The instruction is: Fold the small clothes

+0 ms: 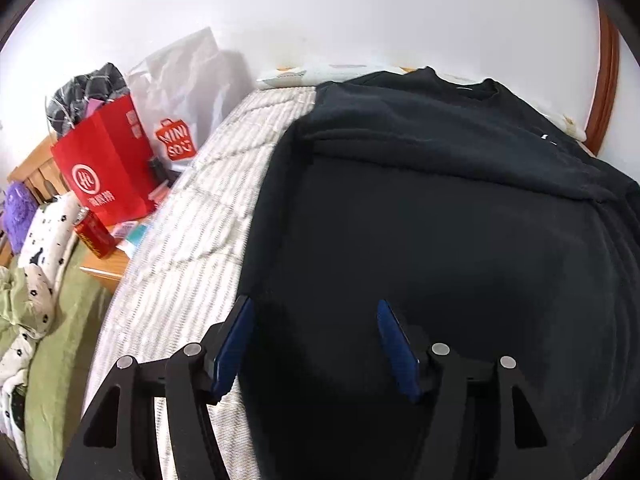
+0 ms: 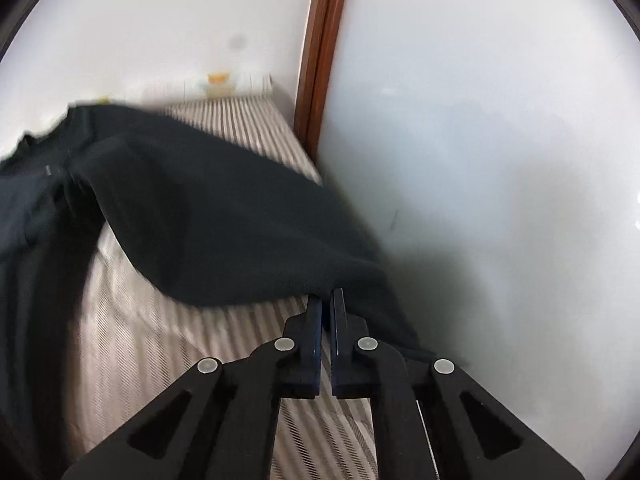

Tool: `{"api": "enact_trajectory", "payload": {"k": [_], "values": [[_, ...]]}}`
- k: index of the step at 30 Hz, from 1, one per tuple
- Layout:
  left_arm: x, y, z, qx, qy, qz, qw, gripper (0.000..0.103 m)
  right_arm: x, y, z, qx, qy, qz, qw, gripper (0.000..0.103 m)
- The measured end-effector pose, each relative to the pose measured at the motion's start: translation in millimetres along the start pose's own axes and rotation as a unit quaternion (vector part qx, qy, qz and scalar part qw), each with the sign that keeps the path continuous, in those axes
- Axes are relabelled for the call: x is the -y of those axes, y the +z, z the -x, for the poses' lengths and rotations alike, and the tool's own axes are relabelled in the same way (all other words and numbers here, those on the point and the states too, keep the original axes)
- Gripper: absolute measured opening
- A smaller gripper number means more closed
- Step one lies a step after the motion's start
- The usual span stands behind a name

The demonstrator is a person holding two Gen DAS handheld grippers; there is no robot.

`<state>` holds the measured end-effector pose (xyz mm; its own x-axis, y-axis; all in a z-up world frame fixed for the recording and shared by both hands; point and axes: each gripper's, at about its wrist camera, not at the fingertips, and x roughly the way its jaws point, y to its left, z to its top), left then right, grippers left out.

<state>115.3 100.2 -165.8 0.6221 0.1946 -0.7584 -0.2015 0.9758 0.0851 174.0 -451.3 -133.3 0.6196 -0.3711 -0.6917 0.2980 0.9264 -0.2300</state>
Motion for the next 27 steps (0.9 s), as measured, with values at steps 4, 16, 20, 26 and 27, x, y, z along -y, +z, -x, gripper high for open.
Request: {"api": "enact_trajectory", "payload": {"k": [4, 16, 20, 26, 27], "values": [[-8, -3, -8, -0.005, 0.014, 0.005, 0.9999, 0.061, -21, 33, 38, 0.051, 0.032, -0.011, 0.998, 0.003], [-22, -5, -19, -0.02, -0.026, 0.043, 0.9985, 0.072, -191, 95, 128, 0.127, 0.23, 0.054, 0.963, 0.003], [-23, -6, -20, -0.022, -0.028, 0.048, 0.9982, 0.074, -263, 87, 134, 0.12, 0.281, 0.1, 0.947, 0.003], [-22, -5, -20, -0.023, -0.025, 0.049, 0.9982, 0.076, -342, 53, 103, 0.06, 0.287, 0.138, 0.946, 0.013], [-22, -5, -20, -0.023, -0.026, 0.049, 0.9982, 0.076, -344, 47, 97, 0.047, 0.287, 0.138, 0.947, 0.021]]}}
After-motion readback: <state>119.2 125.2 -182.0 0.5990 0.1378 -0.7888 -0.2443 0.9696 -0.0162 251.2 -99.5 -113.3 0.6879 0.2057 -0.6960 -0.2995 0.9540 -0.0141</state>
